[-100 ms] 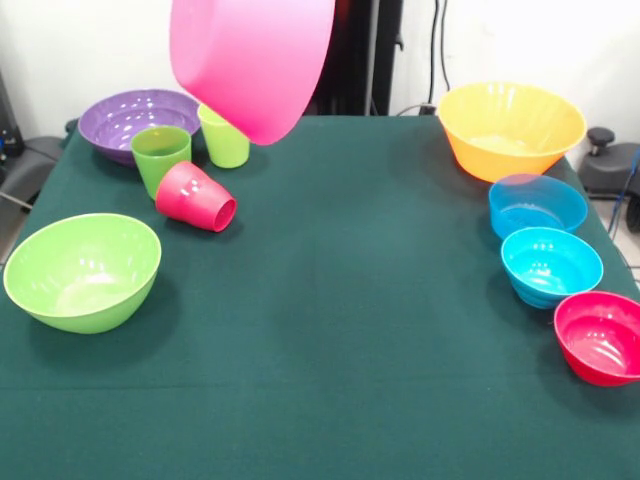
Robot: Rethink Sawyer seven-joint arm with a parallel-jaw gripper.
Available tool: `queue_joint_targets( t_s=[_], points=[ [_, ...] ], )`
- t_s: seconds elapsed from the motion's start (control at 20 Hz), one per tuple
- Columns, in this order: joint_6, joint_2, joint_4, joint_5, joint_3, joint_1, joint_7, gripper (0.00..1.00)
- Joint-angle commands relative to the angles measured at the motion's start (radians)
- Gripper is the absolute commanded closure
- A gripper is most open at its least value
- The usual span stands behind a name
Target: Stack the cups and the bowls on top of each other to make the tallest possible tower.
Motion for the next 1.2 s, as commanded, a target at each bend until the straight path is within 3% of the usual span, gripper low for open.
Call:
queue_joint_targets(
  t_s=[0.05,1.2],
  points=[
    [-0.05,0.022,-0.022,0.057,0.167,-0.006,0.176,1.0],
    [-0.136,0.029,-0.003,0.106,0.209,-0.029,0.172,1.0]
  ],
)
